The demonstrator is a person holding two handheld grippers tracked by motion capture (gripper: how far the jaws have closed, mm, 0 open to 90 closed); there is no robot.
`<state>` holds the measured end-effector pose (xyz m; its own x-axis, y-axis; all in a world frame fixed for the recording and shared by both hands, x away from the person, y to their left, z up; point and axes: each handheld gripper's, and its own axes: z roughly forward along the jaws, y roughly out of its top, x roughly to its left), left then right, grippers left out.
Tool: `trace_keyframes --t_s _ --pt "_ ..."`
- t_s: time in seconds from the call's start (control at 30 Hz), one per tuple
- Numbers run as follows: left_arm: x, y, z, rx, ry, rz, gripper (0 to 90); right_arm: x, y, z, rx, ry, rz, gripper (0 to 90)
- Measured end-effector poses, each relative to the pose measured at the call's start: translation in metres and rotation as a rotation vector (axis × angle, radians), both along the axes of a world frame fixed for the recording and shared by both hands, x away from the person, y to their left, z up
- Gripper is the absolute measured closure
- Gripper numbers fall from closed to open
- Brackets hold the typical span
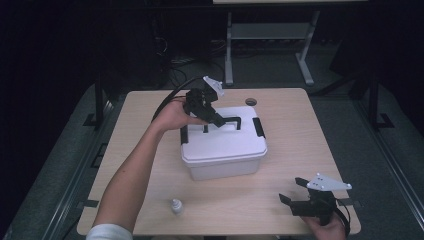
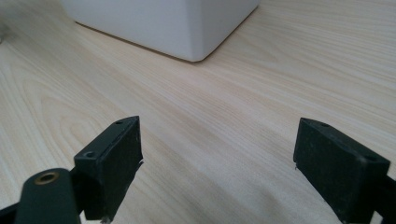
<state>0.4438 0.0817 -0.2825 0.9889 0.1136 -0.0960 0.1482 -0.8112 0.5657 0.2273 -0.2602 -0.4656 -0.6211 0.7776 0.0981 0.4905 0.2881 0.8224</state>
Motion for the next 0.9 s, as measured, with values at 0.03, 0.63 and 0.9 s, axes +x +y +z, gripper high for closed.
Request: trace_keyframes --t_s 0.03,0.63,0.9 --pt "0.0 0.001 0.001 -0.006 -0.001 -0.001 84.3 0.0 0.0 0.0 0.0 0.0 0.001 14.9" --pt "-0.024 0.03 0.042 -0.024 -0.088 0.02 84.4 -0.001 0.0 0.001 0.002 -0.014 -0.004 14.9" --pt "-0.043 0.065 0.054 -0.026 -0.112 0.073 84.4 -0.001 0.002 0.003 -0.006 -0.025 -0.002 14.8"
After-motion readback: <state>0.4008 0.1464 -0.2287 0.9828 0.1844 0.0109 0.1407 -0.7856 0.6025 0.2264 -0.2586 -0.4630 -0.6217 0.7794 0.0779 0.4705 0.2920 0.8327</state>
